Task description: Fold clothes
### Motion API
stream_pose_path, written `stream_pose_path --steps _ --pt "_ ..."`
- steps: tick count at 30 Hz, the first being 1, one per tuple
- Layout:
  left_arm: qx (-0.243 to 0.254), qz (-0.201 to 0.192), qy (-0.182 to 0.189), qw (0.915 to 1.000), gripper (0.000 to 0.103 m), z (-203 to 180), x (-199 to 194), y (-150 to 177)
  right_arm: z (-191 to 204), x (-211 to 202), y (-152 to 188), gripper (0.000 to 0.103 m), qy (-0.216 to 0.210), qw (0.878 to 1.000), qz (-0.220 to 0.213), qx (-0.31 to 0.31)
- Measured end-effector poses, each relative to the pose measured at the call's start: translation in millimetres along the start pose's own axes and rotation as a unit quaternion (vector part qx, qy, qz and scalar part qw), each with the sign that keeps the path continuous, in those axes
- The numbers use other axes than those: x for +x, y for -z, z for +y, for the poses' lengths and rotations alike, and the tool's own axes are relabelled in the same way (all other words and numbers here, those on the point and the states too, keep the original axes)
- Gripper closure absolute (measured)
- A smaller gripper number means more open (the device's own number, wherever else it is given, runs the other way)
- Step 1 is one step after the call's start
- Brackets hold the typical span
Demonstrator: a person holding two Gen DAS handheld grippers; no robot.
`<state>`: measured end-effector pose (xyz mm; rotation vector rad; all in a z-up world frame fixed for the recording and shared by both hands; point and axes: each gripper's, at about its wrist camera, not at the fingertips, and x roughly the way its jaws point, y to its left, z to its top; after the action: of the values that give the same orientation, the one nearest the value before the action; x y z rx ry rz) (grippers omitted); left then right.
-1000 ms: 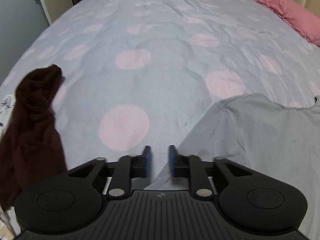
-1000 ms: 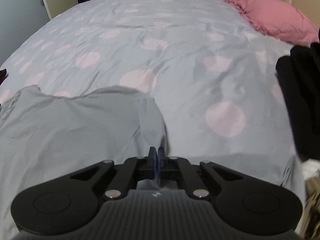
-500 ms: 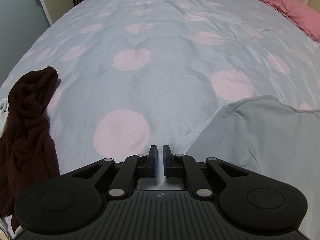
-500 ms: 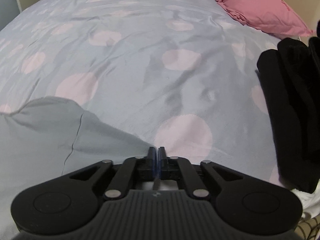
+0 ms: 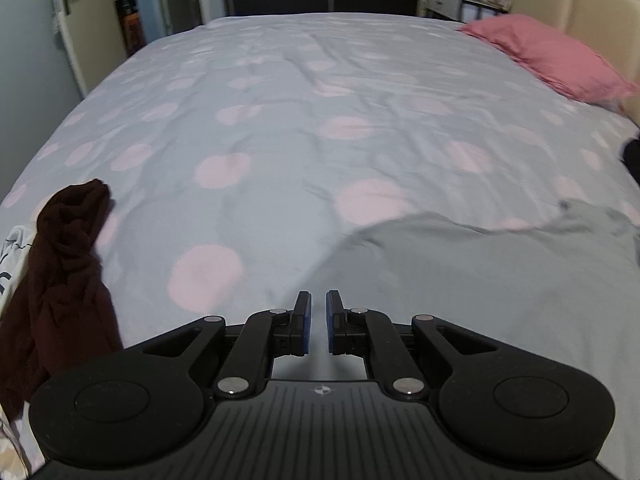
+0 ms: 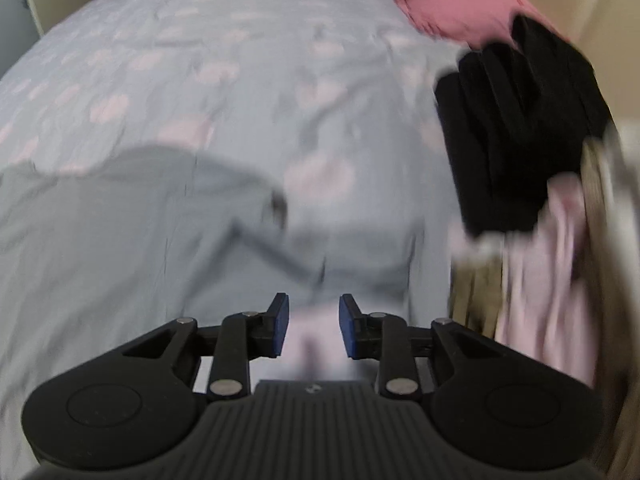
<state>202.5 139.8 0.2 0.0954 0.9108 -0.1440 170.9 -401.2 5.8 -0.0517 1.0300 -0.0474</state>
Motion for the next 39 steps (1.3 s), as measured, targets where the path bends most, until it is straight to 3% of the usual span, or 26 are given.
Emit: stream_pose_path --steps 5,9,11,12,15,23,32,36,38,39 --pt "0.029 0.006 0.04 0.9988 0.098 -36 -27 20 2 -3 32 0.071 0.011 1.0 0.005 0.004" --pt "0.044 0.003 0.05 0.9978 0.098 -57 -46 37 4 -6 58 0.072 0.02 1.0 0.009 0.007" --pt "0.043 0.0 0.056 0.9975 0.098 -64 -55 42 5 -8 71 0.092 0.025 1.0 0.011 0.008" --pt "0.04 -0.003 0.059 0.9974 0.098 -66 -60 44 6 -8 77 0.093 0.027 1.0 0.012 0.009" --pt "0.033 -0.015 0.067 0.9971 0.098 -73 -73 46 7 -10 96 0.094 0.034 0.999 0.015 0.011" --pt "0.029 -0.058 0.104 0.9924 0.098 -92 -101 37 41 -85 92 0.094 -0.015 0.999 -0.011 -0.043" --pt "0.048 -0.056 0.133 0.9884 0.098 -104 -107 45 80 -169 87 0.093 -0.069 0.991 -0.04 -0.103" --pt "0.047 -0.048 0.138 0.9882 0.098 -106 -106 48 105 -135 131 0.091 -0.077 0.989 0.005 -0.124" --pt "0.048 -0.048 0.141 0.9877 0.098 -108 -107 48 105 -122 150 0.087 -0.083 0.991 0.018 -0.108" --pt "0.048 -0.049 0.142 0.9875 0.098 -109 -108 48 104 -118 158 0.079 -0.086 0.991 0.022 -0.096"
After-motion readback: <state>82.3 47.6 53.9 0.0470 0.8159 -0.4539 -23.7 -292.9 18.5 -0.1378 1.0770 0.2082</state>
